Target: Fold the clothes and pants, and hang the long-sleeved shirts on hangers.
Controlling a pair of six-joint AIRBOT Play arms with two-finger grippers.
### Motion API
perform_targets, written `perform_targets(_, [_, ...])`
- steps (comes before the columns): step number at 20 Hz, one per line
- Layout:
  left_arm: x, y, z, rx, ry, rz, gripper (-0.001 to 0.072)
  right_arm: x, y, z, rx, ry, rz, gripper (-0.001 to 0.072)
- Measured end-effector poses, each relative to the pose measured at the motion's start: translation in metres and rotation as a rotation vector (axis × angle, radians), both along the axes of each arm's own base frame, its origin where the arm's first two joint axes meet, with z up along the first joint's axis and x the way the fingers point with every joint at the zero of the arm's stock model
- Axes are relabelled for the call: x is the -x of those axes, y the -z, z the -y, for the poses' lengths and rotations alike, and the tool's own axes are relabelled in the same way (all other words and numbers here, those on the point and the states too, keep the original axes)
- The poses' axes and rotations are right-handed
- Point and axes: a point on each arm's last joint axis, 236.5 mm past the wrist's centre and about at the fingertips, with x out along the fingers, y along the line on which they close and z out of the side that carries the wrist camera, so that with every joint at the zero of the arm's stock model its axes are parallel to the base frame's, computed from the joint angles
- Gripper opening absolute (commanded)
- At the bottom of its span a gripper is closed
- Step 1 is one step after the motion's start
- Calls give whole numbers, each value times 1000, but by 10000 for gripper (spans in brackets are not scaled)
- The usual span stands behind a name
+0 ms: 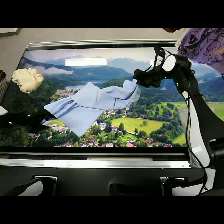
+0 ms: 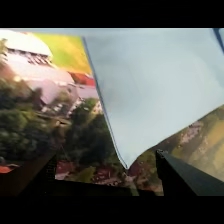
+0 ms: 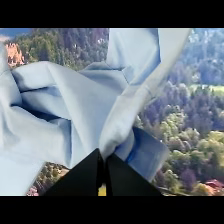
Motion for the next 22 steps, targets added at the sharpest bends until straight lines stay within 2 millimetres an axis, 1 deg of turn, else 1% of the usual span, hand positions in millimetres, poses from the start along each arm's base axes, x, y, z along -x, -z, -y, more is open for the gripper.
perform_targets(2, [11, 18, 30, 47, 16, -20, 665, 3, 0, 0, 2, -4, -9, 31])
perform_targets(5, [20, 37, 65, 82, 48, -39, 665, 6, -1, 0, 5, -9, -19, 31])
perform_targets(7, [23, 46, 84, 103, 64, -54, 664, 8, -2, 1, 8, -11, -20, 31])
perform_targets(8, [25, 51, 92, 110, 71, -60, 663, 9, -2, 1, 9, -13, -23, 31])
perform_targets(10, [26, 57, 105, 122, 79, -71, 590, 10, -4, 1, 9, -13, -20, 31])
perform_targets(14, [20, 64, 117, 143, 51, -75, 587, 14, -11, 4, 18, -17, -16, 31])
perform_targets(15, [18, 66, 118, 147, 40, -76, 436, 14, -13, 5, 23, -16, -11, 31])
perform_targets(16, [16, 69, 118, 140, 36, -73, 200, 15, -16, 6, 28, -17, -7, 31])
perform_targets(17, [14, 73, 116, 129, 38, -73, 19, 16, -19, 8, 33, -16, 1, 31])
perform_targets(18, [12, 74, 115, 118, 47, -64, 18, 16, -22, 9, 40, -15, 9, 31])
perform_targets(19, [5, 71, 114, 119, 47, -49, 17, 17, -26, 11, 46, -14, 18, 31])
perform_targets(20, [-4, 63, 114, 127, 54, -23, 16, 17, -30, 13, 52, -13, 25, 31])
perform_targets(21, [-18, 49, 111, 134, 64, 20, 15, 17, -33, 16, 65, -11, 37, 31])
perform_targets(22, [-33, 29, 106, 138, 77, 70, 14, 17, -39, 23, 95, -6, 54, 31])
